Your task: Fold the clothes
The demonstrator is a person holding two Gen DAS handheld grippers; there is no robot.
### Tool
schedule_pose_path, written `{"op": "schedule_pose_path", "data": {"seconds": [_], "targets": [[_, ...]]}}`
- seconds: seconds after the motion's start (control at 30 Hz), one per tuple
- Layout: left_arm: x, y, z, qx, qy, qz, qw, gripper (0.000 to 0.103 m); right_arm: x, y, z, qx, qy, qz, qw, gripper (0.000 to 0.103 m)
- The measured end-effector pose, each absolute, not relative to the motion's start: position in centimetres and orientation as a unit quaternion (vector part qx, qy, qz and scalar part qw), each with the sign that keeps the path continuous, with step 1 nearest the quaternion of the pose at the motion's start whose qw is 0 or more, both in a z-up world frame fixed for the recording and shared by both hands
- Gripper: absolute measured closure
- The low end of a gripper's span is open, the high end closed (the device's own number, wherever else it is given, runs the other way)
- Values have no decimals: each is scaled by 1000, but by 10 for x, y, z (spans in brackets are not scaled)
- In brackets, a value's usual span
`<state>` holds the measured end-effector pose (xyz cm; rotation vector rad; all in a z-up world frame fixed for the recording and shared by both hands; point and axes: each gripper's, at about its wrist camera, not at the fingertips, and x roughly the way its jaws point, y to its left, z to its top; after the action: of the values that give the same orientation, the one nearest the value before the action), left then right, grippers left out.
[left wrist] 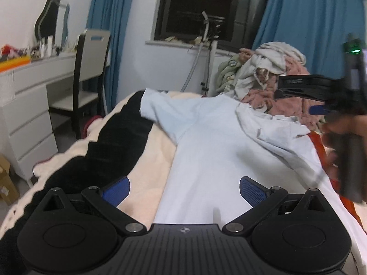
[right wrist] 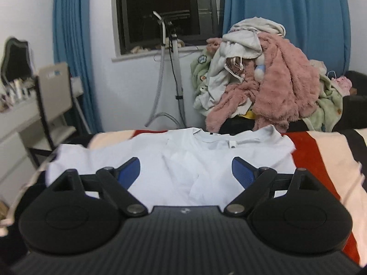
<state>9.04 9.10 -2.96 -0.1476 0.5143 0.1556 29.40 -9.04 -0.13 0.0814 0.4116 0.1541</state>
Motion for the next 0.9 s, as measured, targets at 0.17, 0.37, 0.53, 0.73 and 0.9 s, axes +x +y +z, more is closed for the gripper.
{"op": "schedule_pose_path", "data": {"seconds": [0.17, 0.37, 0.53, 0.73, 0.9], "targets": [[54, 69, -17, -32, 212, 39, 976, 0, 192, -122, 18, 48, 185, 83, 978, 15], [7, 41, -1, -3, 202, -12, 979, 0, 77, -160, 26, 62, 166, 84, 980, 15], [-29, 11, 14, 31, 167, -29, 985, 0, 2, -182, 15, 41, 134, 69, 988, 15], [-44, -3, 3, 6, 192, -54, 980, 0, -41, -206, -8, 60, 147, 57, 986, 15], [-34, -3, -7, -8, 216, -49, 975, 1, -37, -213, -9, 64, 148, 51, 986, 15]]}}
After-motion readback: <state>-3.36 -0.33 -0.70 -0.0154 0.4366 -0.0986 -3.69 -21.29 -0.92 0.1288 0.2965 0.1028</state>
